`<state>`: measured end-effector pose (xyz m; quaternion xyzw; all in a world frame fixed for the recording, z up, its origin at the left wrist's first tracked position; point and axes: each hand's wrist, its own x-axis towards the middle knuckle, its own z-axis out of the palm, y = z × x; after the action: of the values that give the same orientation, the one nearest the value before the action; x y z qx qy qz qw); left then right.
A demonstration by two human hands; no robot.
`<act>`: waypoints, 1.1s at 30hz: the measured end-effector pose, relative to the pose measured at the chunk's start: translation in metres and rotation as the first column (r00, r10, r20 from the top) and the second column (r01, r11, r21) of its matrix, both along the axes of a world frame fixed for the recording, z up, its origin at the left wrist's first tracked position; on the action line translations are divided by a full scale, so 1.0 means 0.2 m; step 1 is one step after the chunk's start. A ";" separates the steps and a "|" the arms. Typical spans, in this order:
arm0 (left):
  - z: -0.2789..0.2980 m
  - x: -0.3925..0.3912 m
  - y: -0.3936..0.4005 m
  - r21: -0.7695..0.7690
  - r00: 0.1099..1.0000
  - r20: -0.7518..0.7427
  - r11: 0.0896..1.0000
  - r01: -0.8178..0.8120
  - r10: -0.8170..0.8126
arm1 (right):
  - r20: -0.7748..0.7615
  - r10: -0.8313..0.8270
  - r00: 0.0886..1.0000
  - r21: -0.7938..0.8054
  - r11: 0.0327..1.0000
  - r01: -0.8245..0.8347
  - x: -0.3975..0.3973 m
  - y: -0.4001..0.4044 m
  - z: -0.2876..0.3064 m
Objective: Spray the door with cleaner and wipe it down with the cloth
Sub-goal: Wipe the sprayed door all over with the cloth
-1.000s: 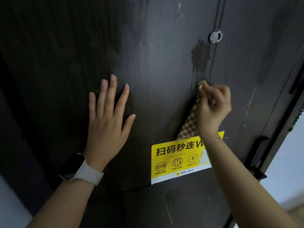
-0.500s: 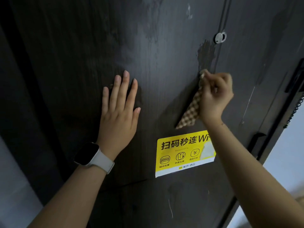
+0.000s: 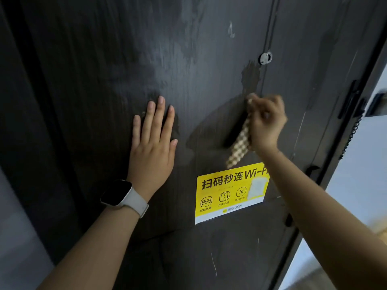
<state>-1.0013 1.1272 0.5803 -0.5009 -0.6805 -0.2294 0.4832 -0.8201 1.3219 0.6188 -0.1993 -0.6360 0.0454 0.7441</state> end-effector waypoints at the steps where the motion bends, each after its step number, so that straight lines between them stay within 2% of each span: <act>1: 0.00 0.00 0.00 0.003 1.000 -0.003 1.000 -0.001 0.001 | -0.099 -0.015 0.995 -0.103 0.995 0.005 0.02 0.03 0.02; 3: 0.00 0.00 0.00 0.008 1.000 -0.012 1.000 0.001 -0.001 | -0.144 -0.049 0.988 -0.170 0.985 0.024 0.01 0.03 -0.03; 7: 0.01 0.00 0.00 0.015 1.000 -0.014 1.000 0.000 0.000 | 0.027 -0.030 0.999 -0.210 0.977 0.035 0.01 -0.08 -0.40; 9: 0.00 0.01 0.00 0.017 1.000 -0.015 1.000 -0.006 0.006 | 0.086 -0.012 0.996 -0.262 0.964 0.034 0.06 -0.09 -0.47; 12: 0.00 0.00 0.01 0.016 0.999 -0.022 1.000 -0.027 0.027 | 0.117 -0.044 0.992 -0.255 0.964 0.073 0.08 -0.06 -0.34; 15: -0.01 0.00 0.02 0.011 0.999 -0.028 0.999 -0.032 0.033 | 0.017 -0.039 0.999 -0.186 0.982 0.041 0.04 -0.04 -0.18; 18: -0.01 0.00 0.02 0.009 0.999 -0.033 1.000 -0.024 0.024 | -0.004 -0.042 0.999 -0.171 0.984 0.041 0.01 -0.04 -0.25; 21: -0.01 -0.01 0.03 0.017 0.999 -0.033 1.000 -0.017 0.018 | 0.075 -0.029 0.997 -0.190 0.981 0.043 0.05 -0.06 -0.41; 24: -0.02 0.00 0.03 0.019 0.999 -0.032 1.000 -0.019 0.020 | 0.141 -0.031 0.990 -0.205 0.977 0.060 0.08 -0.03 -0.31; 27: -0.02 0.00 0.03 0.017 0.999 -0.029 1.000 -0.016 0.017 | 0.081 -0.014 0.997 -0.218 0.976 0.031 0.06 -0.02 -0.17; 33: -0.01 0.00 0.03 0.012 1.000 -0.019 1.000 0.002 -0.002 | 0.077 0.004 0.997 -0.328 0.945 0.021 0.09 -0.01 -0.23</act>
<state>-1.0016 1.1325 0.5776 -0.5007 -0.6739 -0.2293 0.4925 -0.8014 1.3203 0.5724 -0.3247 -0.6469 0.1397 0.6757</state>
